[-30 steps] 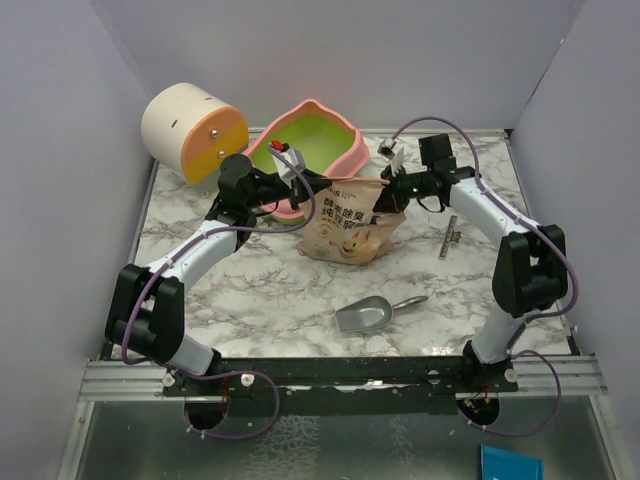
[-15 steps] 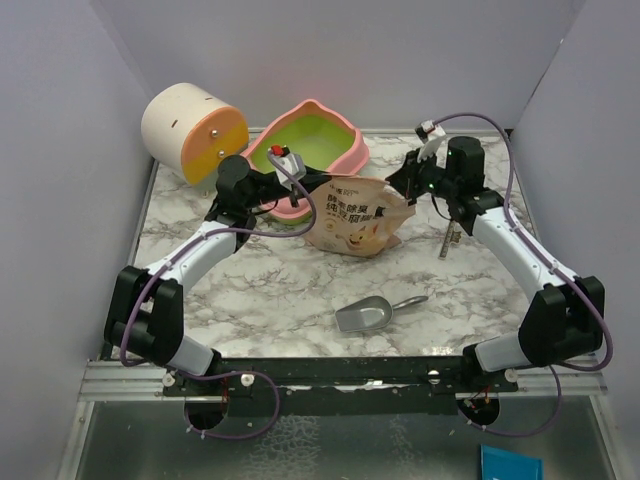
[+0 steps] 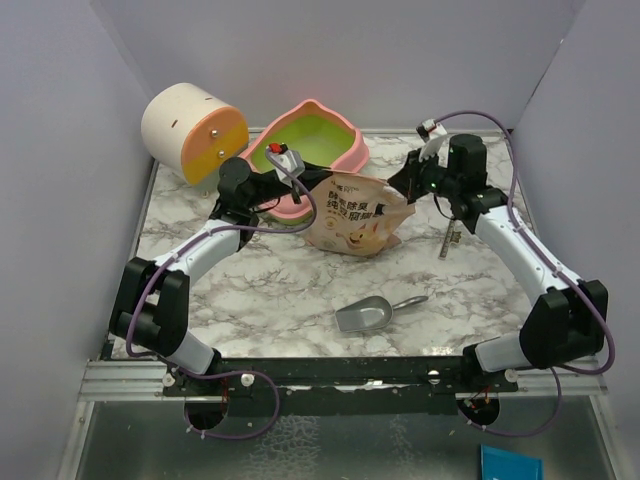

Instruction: Fill the litter box with clean litter

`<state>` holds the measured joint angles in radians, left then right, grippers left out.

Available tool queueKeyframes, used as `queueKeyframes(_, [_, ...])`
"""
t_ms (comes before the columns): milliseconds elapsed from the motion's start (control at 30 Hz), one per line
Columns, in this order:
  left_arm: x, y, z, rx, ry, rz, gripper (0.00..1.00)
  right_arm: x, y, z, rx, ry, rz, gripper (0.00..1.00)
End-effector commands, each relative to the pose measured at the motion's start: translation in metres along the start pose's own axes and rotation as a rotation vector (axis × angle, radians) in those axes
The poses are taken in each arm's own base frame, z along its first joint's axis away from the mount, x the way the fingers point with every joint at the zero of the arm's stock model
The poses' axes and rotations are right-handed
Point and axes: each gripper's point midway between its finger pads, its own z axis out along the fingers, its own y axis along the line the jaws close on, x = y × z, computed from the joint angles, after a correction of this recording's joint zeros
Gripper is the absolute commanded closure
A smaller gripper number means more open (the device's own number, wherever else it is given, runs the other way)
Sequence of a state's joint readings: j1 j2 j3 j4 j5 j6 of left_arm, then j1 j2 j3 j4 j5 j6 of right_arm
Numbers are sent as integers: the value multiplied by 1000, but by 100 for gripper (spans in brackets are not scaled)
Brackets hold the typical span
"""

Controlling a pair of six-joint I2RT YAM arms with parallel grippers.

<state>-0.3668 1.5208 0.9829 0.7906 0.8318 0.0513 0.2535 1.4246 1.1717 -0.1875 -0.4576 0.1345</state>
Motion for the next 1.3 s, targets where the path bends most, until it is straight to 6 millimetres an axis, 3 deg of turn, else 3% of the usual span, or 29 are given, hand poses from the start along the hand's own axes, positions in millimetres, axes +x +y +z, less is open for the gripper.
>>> queueKeyframes(0, [-75, 12, -1, -52, -204, 174, 100, -11, 18, -24, -31, -10, -15, 99])
queueKeyframes(167, [-76, 10, -3, -60, -215, 167, 100, 3, 30, -22, -103, 92, -4, 99])
queueKeyframes(400, [-76, 7, -7, -69, -244, 139, 100, 25, 30, 6, -138, 198, 5, 99])
queueKeyframes(600, [-78, 5, -6, -61, -253, 128, 100, 48, 26, 17, -125, 307, 13, 99])
queueKeyframes(833, [-75, 8, -5, -69, -249, 122, 100, 42, 20, 4, -31, 322, -14, 99])
queueKeyframes(967, [-72, 8, -4, -65, -245, 114, 100, 20, 15, -12, 58, 246, -34, 99])
queueKeyframes(1067, [-70, 8, -5, -67, -242, 113, 100, 8, 27, -25, 28, 195, -47, 99])
queueKeyframes(1267, [-70, 7, -5, -62, -242, 116, 100, 23, 46, -32, -81, 220, -47, 99])
